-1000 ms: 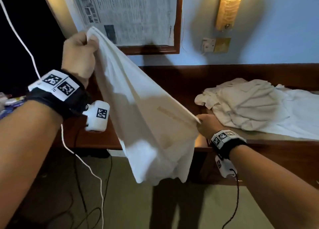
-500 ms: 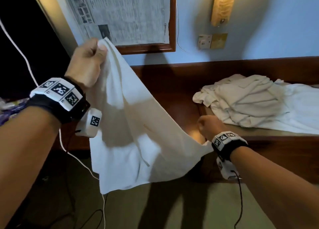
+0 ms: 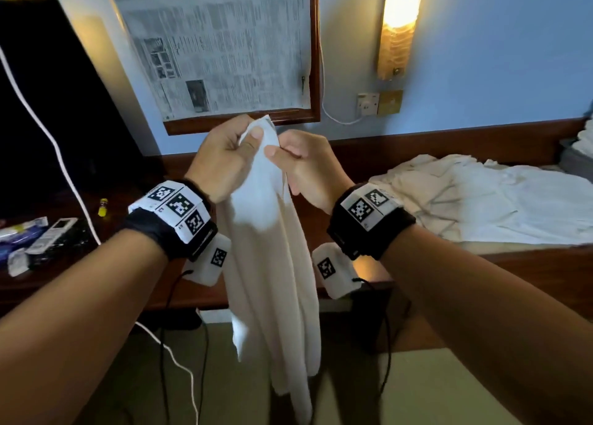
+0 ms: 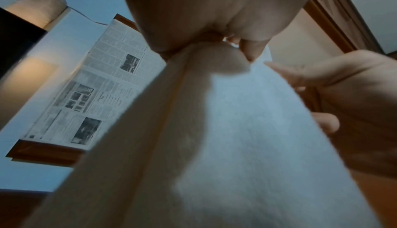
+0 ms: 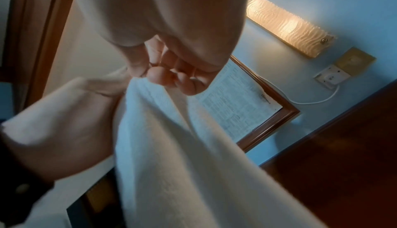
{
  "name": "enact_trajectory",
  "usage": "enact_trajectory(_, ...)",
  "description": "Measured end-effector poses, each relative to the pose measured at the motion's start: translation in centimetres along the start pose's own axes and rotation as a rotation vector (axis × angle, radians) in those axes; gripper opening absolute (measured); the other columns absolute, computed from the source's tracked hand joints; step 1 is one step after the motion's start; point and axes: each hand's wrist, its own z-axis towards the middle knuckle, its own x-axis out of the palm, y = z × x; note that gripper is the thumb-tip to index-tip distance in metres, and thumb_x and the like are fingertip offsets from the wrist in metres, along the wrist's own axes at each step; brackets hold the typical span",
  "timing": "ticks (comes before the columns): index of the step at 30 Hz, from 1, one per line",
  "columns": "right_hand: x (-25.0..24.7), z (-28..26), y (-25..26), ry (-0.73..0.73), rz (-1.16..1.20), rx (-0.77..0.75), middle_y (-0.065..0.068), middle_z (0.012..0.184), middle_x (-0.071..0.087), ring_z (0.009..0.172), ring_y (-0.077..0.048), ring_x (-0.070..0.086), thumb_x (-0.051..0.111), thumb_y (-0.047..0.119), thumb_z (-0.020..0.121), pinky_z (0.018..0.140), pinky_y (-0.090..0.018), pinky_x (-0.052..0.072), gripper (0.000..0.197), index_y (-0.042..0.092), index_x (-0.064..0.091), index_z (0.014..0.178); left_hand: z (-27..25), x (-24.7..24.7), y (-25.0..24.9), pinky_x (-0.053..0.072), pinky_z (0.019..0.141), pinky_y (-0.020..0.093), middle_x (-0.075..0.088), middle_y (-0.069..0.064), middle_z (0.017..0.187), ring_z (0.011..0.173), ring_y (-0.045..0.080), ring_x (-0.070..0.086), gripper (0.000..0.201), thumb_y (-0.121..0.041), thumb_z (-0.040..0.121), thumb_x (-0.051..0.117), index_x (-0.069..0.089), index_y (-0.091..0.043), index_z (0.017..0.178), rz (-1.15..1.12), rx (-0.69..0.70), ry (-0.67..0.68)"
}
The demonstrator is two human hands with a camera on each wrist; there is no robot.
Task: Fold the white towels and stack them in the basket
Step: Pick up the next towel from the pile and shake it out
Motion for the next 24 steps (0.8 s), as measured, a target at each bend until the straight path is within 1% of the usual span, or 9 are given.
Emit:
enact_trajectory(2, 1.4, -0.4, 0.6, 0.008, 0.056, 0.044, -0.005, 0.062, 0.032, 0.046, -0.009, 0.031, 0.059, 0.012, 0.098, 0.045, -0.022, 0.028, 0.035, -0.014, 0.045, 0.080, -0.3, -0.8, 0.5, 0.032, 0.057, 0.025, 0.045, -0.014, 0.064, 0.058, 0.002, 0.040, 0.030, -0.026, 0.104, 0.046, 0.052, -0.014, 0.077, -0.028, -0.026, -0.037)
enact_trajectory(4, 2.9, -1.7, -0.1, 0.077, 0.068, 0.109, -0.003, 0.062, 0.038, 0.046, -0.003, 0.036, 0.058, 0.013, 0.098, 0.047, -0.018, 0.031, 0.034, -0.012, 0.048, 0.078, -0.5, -1.7, 0.7, 0.029, 0.052, 0.025, 0.040, -0.013, 0.061, 0.053, 0.004, 0.034, 0.034, -0.025, 0.106, 0.046, 0.043, -0.022, 0.072, -0.034, -0.047, -0.073)
enact_trajectory(8, 4.0, -6.5, -5.1, 0.207, -0.170, 0.214, -0.012, 0.070, 0.055, 0.064, -0.016, 0.048, 0.056, 0.030, 0.099, 0.059, -0.037, 0.042, 0.038, -0.004, 0.058, 0.082, -0.6, -4.1, 1.4, 0.022, 0.040, 0.018, 0.030, -0.001, 0.059, 0.041, 0.004, 0.030, 0.042, -0.020, 0.107, 0.044, 0.035, -0.026, 0.067, 0.012, -0.059, -0.162)
enact_trajectory(10, 2.8, -9.5, -9.2, 0.187, -0.272, 0.320, -0.005, 0.066, 0.051, 0.060, -0.013, 0.045, 0.055, 0.034, 0.100, 0.058, -0.035, 0.039, 0.039, 0.004, 0.058, 0.076, -0.9, -5.5, 2.2, 0.021, 0.043, 0.016, 0.026, -0.002, 0.060, 0.042, 0.002, 0.032, 0.045, -0.019, 0.106, 0.044, 0.030, -0.024, 0.064, 0.077, -0.064, -0.198)
enact_trajectory(13, 0.4, -14.6, -14.0, 0.201, -0.502, 0.490, -0.007, 0.067, 0.056, 0.062, -0.022, 0.052, 0.054, 0.048, 0.097, 0.064, -0.044, 0.048, 0.046, 0.008, 0.059, 0.074, -1.0, -7.7, 4.7, 0.025, 0.048, 0.023, 0.030, -0.001, 0.061, 0.047, 0.002, 0.033, 0.042, -0.028, 0.104, 0.046, 0.033, -0.020, 0.064, 0.049, -0.097, -0.231)
enact_trajectory(16, -1.9, -19.1, -16.8, 0.190, -0.588, 0.701, -0.001, 0.069, 0.055, 0.069, -0.021, 0.055, 0.056, 0.039, 0.099, 0.068, -0.037, 0.045, 0.038, 0.018, 0.054, 0.067, -1.5, -9.3, 6.4, 0.029, 0.050, 0.033, 0.039, 0.012, 0.062, 0.054, 0.017, 0.039, 0.051, -0.051, 0.098, 0.049, 0.037, -0.011, 0.067, 0.024, -0.127, -0.250)
enact_trajectory(17, -2.7, -20.5, -17.7, 0.187, -0.613, 0.763, 0.000, 0.072, 0.058, 0.073, -0.022, 0.059, 0.056, 0.039, 0.099, 0.071, -0.036, 0.047, 0.037, 0.020, 0.053, 0.067, -1.5, -9.6, 6.8, 0.031, 0.048, 0.031, 0.044, 0.005, 0.058, 0.051, 0.014, 0.040, 0.053, -0.057, 0.097, 0.050, 0.036, -0.016, 0.066, 0.002, -0.156, -0.259)
enact_trajectory(20, -4.6, -24.0, -19.2, 0.201, -0.731, 0.993, -0.008, 0.094, 0.070, 0.085, -0.026, 0.065, 0.056, 0.038, 0.099, 0.077, -0.035, 0.052, 0.025, 0.020, 0.066, 0.084, -1.7, -10.5, 7.2, 0.031, 0.045, 0.010, 0.048, -0.023, 0.044, 0.043, -0.007, 0.044, 0.041, -0.040, 0.104, 0.047, 0.034, -0.026, 0.068, 0.066, -0.252, -0.227)
enact_trajectory(24, -5.1, -25.9, -19.9, 0.165, -0.899, 1.146, -0.015, 0.111, 0.070, 0.101, -0.033, 0.064, 0.056, 0.026, 0.099, 0.080, -0.031, 0.047, 0.022, 0.012, 0.071, 0.110, -2.2, -10.5, 8.5, 0.032, 0.046, 0.028, 0.048, -0.005, 0.050, 0.043, 0.007, 0.041, 0.046, -0.059, 0.095, 0.054, 0.042, -0.024, 0.068, -0.032, -0.233, -0.140)
